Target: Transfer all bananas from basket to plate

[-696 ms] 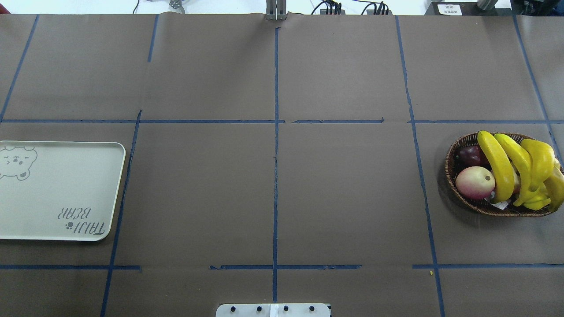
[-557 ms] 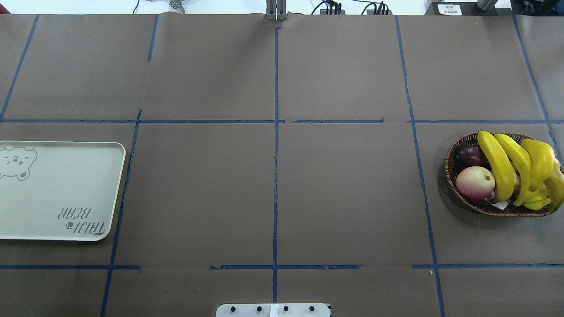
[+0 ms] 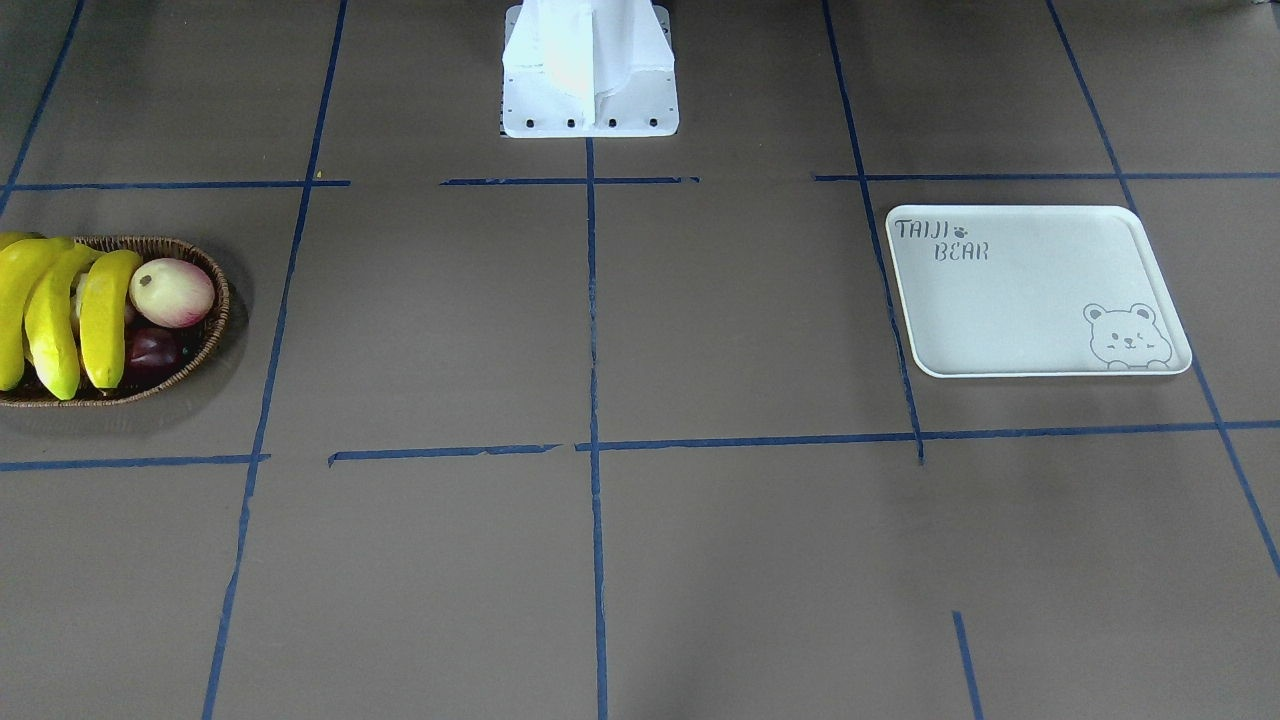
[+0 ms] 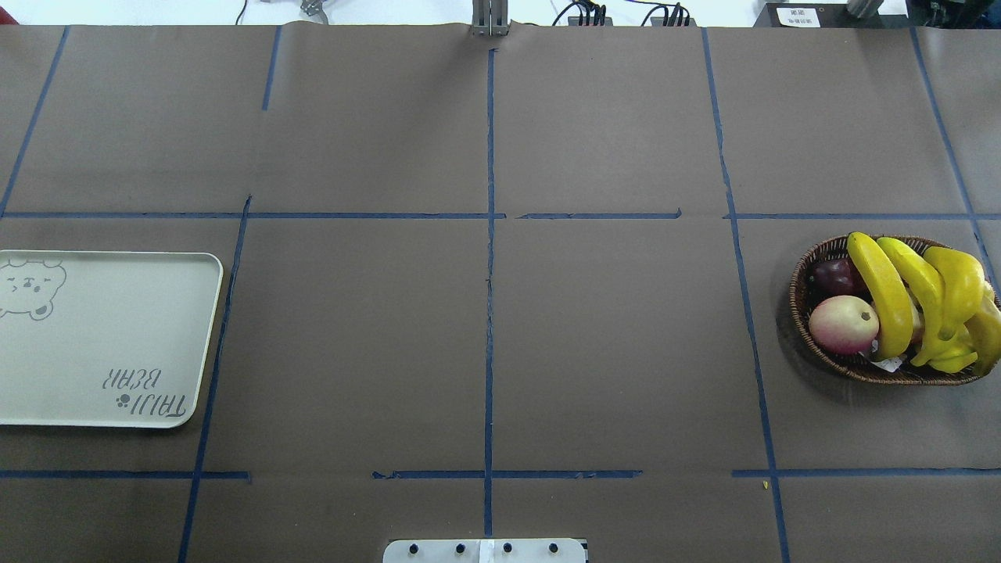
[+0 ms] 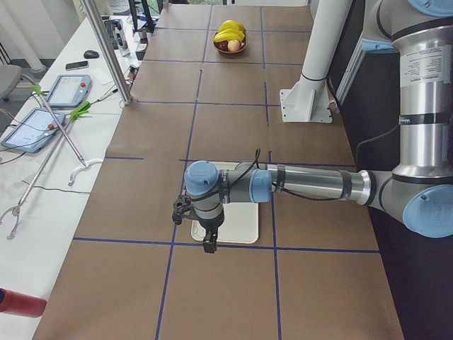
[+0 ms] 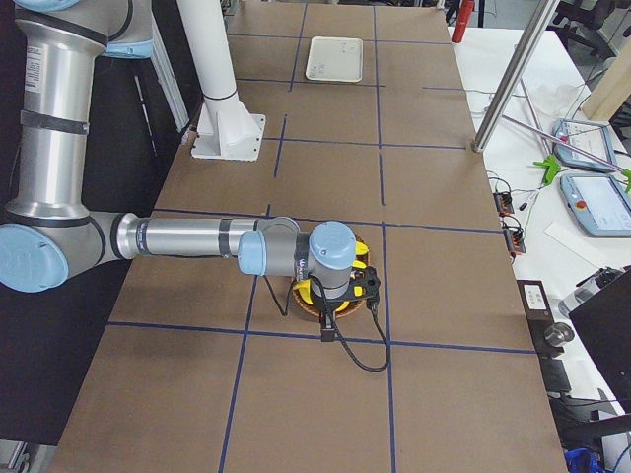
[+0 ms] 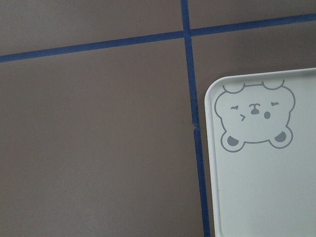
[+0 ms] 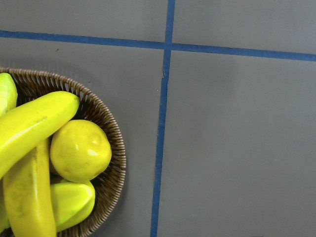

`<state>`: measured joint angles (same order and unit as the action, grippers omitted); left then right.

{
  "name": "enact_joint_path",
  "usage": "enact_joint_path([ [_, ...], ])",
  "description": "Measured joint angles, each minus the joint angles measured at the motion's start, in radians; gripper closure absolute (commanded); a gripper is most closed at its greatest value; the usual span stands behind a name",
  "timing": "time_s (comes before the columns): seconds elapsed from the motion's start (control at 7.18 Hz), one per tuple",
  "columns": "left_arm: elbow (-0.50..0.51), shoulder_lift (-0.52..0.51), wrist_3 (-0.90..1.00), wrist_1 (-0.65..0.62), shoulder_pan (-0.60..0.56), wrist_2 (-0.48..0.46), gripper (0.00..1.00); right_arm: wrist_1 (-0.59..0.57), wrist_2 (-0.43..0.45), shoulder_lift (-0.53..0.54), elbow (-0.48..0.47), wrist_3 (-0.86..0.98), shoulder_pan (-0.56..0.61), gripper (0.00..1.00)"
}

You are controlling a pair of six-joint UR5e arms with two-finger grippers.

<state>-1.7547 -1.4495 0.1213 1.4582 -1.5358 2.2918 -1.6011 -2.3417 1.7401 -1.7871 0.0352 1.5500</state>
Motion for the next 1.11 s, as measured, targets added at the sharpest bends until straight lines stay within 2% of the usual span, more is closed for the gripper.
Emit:
enact_joint_path([
  [0.28,0.002,0.000,0.000,0.000,0.000,0.000,0.00,0.002,-0.023,-0.005,-0.092,-0.210,-0.045,0.00],
  [0.56,0.003,0.000,0.000,0.002,0.001,0.000,0.00,0.029,-0.020,-0.001,-0.207,-0.548,-0.165,0.01],
  [0.84,0.004,0.000,0.000,0.003,0.002,0.000,0.00,0.216,0.037,0.053,-0.229,-0.838,-0.291,0.02],
  [1.11,0.005,0.000,0.000,0.004,0.002,0.000,0.00,0.353,0.111,0.079,-0.191,-0.976,-0.387,0.05],
])
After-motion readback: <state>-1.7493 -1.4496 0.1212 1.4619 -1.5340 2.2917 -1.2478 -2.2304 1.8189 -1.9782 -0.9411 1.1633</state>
